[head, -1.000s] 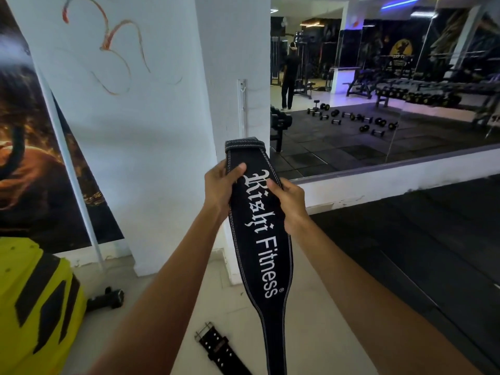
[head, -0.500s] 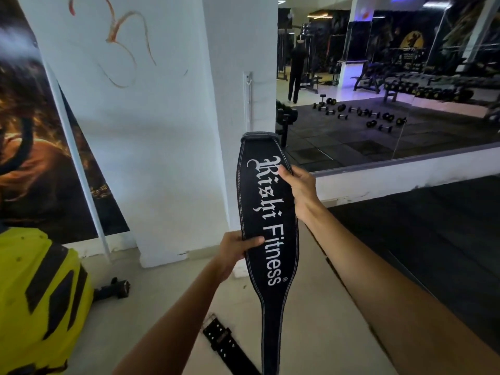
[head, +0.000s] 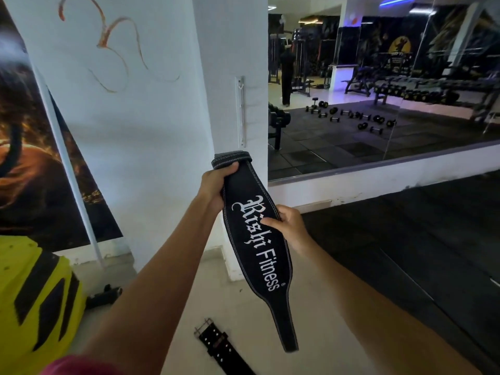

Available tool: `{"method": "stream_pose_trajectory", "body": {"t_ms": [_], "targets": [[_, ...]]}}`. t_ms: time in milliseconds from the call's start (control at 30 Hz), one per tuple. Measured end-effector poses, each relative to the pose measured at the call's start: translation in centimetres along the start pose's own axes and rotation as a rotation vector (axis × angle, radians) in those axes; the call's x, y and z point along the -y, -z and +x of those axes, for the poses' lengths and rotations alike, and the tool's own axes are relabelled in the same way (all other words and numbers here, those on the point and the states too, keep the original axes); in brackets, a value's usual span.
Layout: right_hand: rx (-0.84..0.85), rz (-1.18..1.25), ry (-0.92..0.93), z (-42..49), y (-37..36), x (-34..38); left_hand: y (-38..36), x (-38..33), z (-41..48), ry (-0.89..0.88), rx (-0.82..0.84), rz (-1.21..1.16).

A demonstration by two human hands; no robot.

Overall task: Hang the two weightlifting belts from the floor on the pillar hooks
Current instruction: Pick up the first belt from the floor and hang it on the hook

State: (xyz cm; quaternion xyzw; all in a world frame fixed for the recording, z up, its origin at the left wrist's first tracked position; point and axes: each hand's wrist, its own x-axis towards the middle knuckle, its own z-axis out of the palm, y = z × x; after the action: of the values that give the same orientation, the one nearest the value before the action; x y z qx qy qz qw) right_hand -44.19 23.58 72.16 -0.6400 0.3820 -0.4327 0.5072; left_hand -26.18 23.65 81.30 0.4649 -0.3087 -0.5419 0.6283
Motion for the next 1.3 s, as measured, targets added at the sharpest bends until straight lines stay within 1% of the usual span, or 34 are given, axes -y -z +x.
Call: {"method": "stream_pose_trajectory", "body": {"t_ms": [67, 133, 167, 200, 233, 267, 300, 333, 367, 400, 467, 533, 567, 633, 667, 700, 733, 767, 800, 867, 933, 1000, 1067, 1200, 1233, 1300], "targets": [[0.067, -0.157, -0.142, -0.7, 0.5, -1.7, -0.1, 0.2, -0.3, -0.04, 0.016, 0.013], [0.261, -0.433, -0.328, -1.5, 1.0, -1.3, -0.1, 0.2, -0.4, -0.08, 0.05, 0.056], [0.371, -0.488, -0.4, -1.6, 1.1, -0.4, -0.1, 0.1, -0.5, -0.1, 0.07, 0.087], [0.43, -0.433, -0.423, -1.4, 1.1, 1.0, 0.1, 0.3, -0.5, -0.114, 0.088, 0.119], [0.458, -0.269, -0.385, -0.8, 1.0, 2.6, 0.3, 0.5, -0.5, -0.123, 0.102, 0.146], [0.431, -0.058, -0.313, 0.1, 0.8, 4.4, 0.5, 0.8, -0.7, -0.13, 0.11, 0.17], [0.344, 0.135, -0.251, 1.4, 0.5, 5.8, 0.7, 1.1, -0.8, -0.138, 0.119, 0.186], [0.247, 0.272, -0.227, 2.8, 0.2, 7.3, 1.0, 1.3, -1.0, -0.15, 0.135, 0.204], [0.164, 0.371, -0.204, 4.1, -0.1, 8.6, 1.2, 1.6, -1.2, -0.16, 0.155, 0.224], [0.089, 0.41, -0.204, 5.3, -0.4, 9.5, 1.4, 1.9, -1.5, -0.17, 0.178, 0.248], [-0.003, 0.388, -0.243, 6.7, -1.2, 11.3, 1.7, 2.4, -2.1, -0.176, 0.223, 0.304], [-0.054, 0.342, -0.311, 7.1, -2.0, 11.8, 2.1, 2.9, -2.5, -0.16, 0.291, 0.398], [-0.092, 0.335, -0.326, 7.3, -2.3, 11.5, 2.4, 2.8, -2.6, -0.133, 0.338, 0.481], [-0.134, 0.288, -0.284, 7.4, -2.5, 10.7, 3.4, 1.3, -2.5, -0.028, 0.452, 0.657], [-0.125, 0.281, -0.251, 7.0, -2.5, 10.3, 4.0, 0.3, -2.2, 0.029, 0.521, 0.66], [-0.107, 0.297, -0.221, 6.7, -2.5, 9.9, 4.5, -0.9, -1.9, 0.067, 0.574, 0.588], [-0.083, 0.301, -0.201, 6.2, -2.5, 9.6, 4.5, -2.1, -1.7, 0.073, 0.592, 0.483], [-0.056, 0.291, -0.184, 5.7, -2.6, 9.3, 4.3, -3.1, -1.4, 0.048, 0.556, 0.393], [-0.024, 0.262, -0.172, 5.2, -2.7, 9.1, 3.6, -4.0, -1.1, -0.003, 0.485, 0.335], [0.044, 0.163, -0.154, 4.6, -3.0, 9.0, 1.8, -4.9, -0.6, -0.158, 0.291, 0.268], [0.093, 0.089, -0.127, 4.1, -3.2, 9.5, 0.2, -5.1, -0.4, -0.3, 0.135, 0.217], [0.088, 0.167, -0.08, 3.9, -2.9, 10.8, -0.5, -4.4, -0.6, -0.358, 0.063, 0.173], [0.044, 0.224, -0.012, 4.1, -2.2, 12.9, -0.8, -3.4, -0.9, -0.379, 0.068, 0.147], [0.081, 0.103, 0.061, 4.9, -1.5, 15.7, -1.8, -3.1, -1.3, -0.429, 0.169, 0.189], [0.073, 0.11, 0.068, 5.2, -1.4, 15.9, -2.1, -3.3, -1.3, -0.436, 0.202, 0.206], [0.03, 0.198, 0.064, 5.9, -1.4, 16.0, -2.8, -3.8, -1.3, -0.418, 0.251, 0.204]]}}
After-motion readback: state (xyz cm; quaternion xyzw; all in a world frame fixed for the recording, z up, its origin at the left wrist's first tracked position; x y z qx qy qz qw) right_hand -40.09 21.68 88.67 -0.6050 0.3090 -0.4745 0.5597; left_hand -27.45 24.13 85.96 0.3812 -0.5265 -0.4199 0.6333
